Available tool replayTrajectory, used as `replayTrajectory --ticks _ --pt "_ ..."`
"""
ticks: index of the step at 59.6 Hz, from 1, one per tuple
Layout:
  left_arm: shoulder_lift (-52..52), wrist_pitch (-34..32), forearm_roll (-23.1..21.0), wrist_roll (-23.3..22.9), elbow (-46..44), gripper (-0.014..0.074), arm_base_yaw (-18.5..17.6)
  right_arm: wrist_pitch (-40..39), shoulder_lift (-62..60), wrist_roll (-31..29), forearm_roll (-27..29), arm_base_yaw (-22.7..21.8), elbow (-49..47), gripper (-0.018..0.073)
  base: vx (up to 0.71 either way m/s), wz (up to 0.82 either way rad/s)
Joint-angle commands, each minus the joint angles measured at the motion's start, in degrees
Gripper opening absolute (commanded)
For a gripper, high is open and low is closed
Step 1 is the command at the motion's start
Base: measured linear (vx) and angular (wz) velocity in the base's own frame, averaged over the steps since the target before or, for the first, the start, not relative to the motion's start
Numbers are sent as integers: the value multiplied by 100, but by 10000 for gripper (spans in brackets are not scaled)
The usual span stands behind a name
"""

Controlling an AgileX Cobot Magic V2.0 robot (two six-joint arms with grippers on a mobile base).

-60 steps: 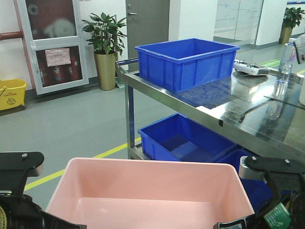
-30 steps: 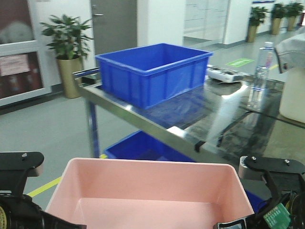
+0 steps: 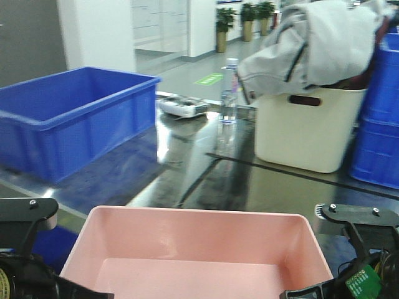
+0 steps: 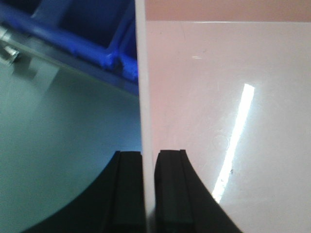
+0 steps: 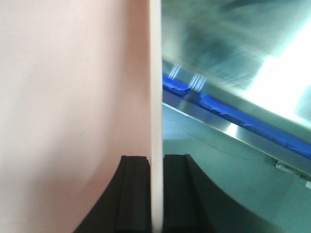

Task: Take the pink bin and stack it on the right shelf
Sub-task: 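Hold the pink bin with both grippers while driving to the steel table, then carry the pink bin up to the table beside the blue crates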

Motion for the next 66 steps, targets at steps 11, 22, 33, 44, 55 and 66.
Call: replayTrajectory --ticks 11,22,33,44,55,66 --pt "-171 39 442 -36 -150 62 8 87 -110 -14 -555 -46 -159 -6 22 -49" --pt "-171 39 442 -36 -150 62 8 87 -110 -14 -555 -46 -159 -6 20 -38" --pt "-171 39 442 -36 -150 62 8 87 -110 -14 -555 -46 -159 -6 19 -21" --pt "-171 39 442 -36 -150 62 8 87 -110 -14 -555 -46 -159 -6 16 -16" --pt "-171 33 442 -36 -150 62 8 87 -110 -14 -555 -46 -159 -6 13 -24" --pt "-171 33 442 -36 -150 62 8 87 -110 -14 -555 -46 -159 -6 11 -22"
